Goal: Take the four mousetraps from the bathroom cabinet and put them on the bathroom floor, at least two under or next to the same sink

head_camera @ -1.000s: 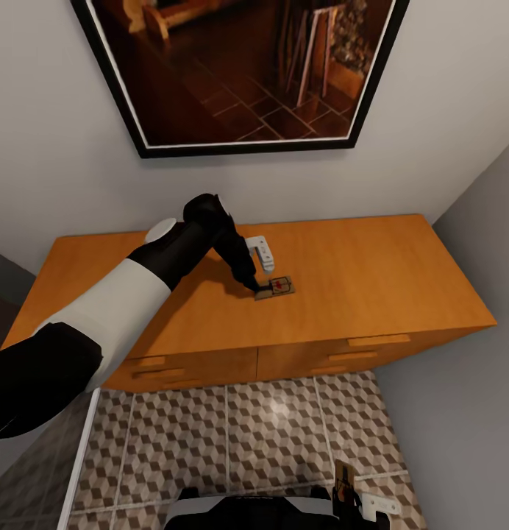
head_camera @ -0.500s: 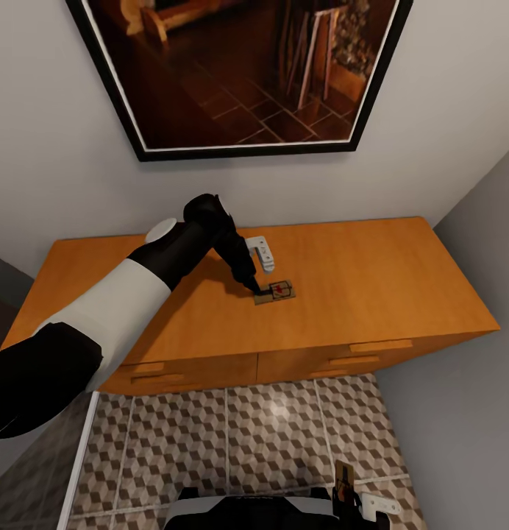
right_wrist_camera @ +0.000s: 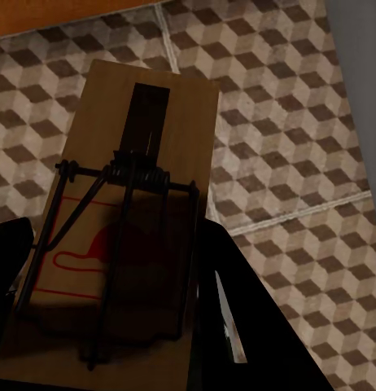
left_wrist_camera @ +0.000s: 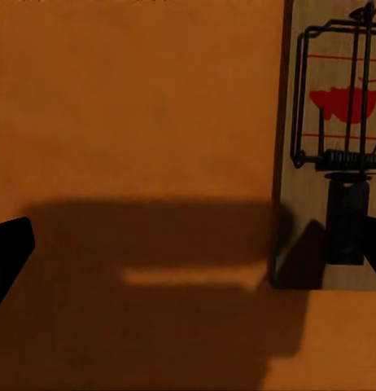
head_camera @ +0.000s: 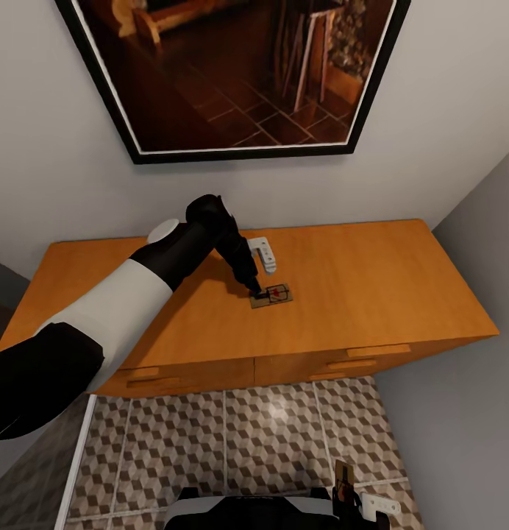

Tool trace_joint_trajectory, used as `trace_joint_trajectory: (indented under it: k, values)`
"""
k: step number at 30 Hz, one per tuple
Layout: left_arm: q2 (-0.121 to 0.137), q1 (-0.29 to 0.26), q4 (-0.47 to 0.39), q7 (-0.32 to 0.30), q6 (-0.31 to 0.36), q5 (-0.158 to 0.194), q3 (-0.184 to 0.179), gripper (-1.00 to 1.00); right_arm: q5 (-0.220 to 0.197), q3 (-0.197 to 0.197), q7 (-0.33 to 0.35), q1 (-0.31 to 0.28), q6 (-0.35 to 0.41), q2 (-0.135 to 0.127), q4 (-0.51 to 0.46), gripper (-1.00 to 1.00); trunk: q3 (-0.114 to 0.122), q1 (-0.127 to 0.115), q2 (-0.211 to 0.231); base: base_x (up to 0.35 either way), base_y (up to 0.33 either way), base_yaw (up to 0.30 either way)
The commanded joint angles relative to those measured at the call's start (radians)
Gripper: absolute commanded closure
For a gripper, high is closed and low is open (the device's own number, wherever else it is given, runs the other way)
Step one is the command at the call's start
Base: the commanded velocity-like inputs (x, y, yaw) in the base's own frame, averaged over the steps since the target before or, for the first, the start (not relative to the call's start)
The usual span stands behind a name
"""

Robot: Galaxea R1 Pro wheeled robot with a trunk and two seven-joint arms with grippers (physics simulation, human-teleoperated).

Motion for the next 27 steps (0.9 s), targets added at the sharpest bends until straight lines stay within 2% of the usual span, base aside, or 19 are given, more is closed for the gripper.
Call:
trace_joint_trajectory:
  k: [1, 13, 27]
  values:
    - [0.000, -0.001, -0.001, -0.007, 0.009, -0.006, 0.000, -1.00, -0.003, 0.009, -0.007, 0.000, -0.002, 0.000, 0.000, 1.00, -0.001, 0.001, -0.002, 0.003, -0.003, 0.000]
    - [-0.001, -0.001, -0.003, -0.010, 0.009, -0.006, -0.001, -1.00, -0.003, 0.009, -0.007, 0.000, -0.002, 0.000, 0.000, 1.00, -0.001, 0.001, -0.002, -0.066, -0.214, 0.000]
    - [-0.002, -0.001, -0.002, -0.010, 0.009, -0.005, -0.008, -1.00, -0.003, 0.009, -0.007, 0.000, -0.002, -0.001, 0.000, 1.00, -0.001, 0.001, -0.002, -0.041, -0.038, 0.000]
